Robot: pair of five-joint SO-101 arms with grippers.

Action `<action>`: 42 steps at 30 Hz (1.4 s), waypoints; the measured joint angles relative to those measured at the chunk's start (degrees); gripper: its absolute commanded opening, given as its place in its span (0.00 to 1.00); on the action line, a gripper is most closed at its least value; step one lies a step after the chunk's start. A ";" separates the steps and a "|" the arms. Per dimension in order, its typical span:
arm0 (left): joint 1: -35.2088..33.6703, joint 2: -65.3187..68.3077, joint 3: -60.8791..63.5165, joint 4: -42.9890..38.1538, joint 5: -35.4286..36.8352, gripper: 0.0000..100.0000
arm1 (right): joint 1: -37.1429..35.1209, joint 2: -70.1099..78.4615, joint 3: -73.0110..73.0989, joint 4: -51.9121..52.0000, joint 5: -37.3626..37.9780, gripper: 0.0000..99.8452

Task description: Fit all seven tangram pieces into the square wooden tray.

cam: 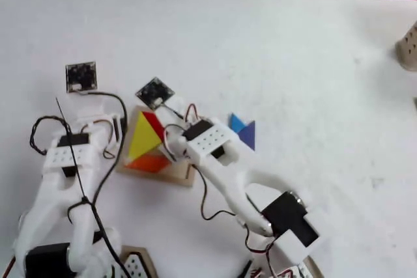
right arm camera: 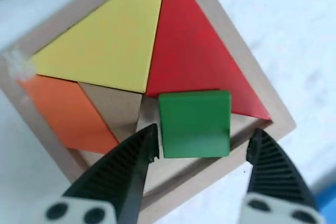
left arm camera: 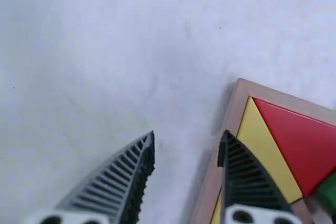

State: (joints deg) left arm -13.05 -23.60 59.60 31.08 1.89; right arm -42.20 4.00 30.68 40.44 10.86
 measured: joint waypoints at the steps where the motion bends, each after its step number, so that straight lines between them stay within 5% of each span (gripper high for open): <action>1: 0.00 0.00 0.00 0.00 0.00 0.21 | 0.00 0.00 0.00 0.09 0.00 0.25; 7: 0.00 0.00 0.00 0.00 0.00 0.21 | 0.09 0.00 -4.04 5.63 0.00 0.24; 13: 0.00 0.00 0.00 0.00 0.00 0.21 | 3.87 0.00 -11.16 14.51 -2.64 0.02; 26: 0.00 0.00 0.00 0.00 0.00 0.21 | 10.37 7.12 -13.71 10.37 -5.71 0.02; 42: 0.00 0.00 0.00 0.00 0.00 0.21 | 6.51 10.02 -13.80 12.31 -5.80 0.02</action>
State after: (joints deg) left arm -13.05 -23.60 59.60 31.08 1.89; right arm -35.69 14.02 16.88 52.75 5.05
